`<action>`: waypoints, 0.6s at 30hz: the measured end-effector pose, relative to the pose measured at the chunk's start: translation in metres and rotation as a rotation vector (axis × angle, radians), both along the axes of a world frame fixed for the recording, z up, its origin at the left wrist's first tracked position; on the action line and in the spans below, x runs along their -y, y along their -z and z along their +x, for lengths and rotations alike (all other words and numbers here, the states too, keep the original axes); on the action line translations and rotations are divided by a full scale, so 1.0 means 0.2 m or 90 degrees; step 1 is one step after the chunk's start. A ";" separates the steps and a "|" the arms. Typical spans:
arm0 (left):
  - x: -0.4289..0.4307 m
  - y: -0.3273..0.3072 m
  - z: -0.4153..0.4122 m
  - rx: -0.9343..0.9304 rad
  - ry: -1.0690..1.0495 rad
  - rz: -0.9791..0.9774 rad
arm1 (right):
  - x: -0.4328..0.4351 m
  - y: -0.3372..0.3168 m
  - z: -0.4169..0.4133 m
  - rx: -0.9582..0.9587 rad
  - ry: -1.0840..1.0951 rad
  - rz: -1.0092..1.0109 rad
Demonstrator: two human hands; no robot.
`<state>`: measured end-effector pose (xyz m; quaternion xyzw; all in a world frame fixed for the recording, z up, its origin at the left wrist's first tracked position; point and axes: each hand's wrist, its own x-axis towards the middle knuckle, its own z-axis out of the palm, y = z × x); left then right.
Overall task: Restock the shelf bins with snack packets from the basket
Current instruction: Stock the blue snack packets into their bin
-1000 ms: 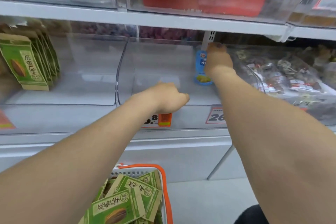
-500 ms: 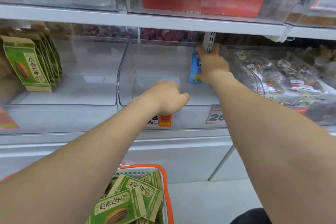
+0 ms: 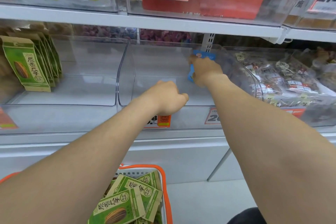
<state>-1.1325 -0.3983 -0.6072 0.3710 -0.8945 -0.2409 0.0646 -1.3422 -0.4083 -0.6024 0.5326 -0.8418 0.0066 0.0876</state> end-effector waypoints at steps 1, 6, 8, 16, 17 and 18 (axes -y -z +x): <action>0.00 0.00 0.00 0.000 0.000 -0.002 | 0.00 0.01 -0.01 0.018 -0.003 0.053; 0.00 0.00 0.00 -0.001 0.003 -0.001 | 0.01 0.07 -0.06 0.040 0.042 0.203; 0.00 0.00 0.00 -0.004 0.006 -0.001 | 0.01 0.08 -0.06 0.022 0.064 0.218; -0.01 0.01 0.00 -0.065 -0.017 -0.077 | 0.00 0.03 0.01 0.045 0.049 0.274; -0.02 0.02 0.01 -0.083 -0.028 -0.106 | -0.02 0.01 0.03 0.043 0.046 0.275; -0.03 0.02 0.02 -0.102 -0.039 -0.135 | -0.04 -0.01 0.06 0.038 0.039 0.279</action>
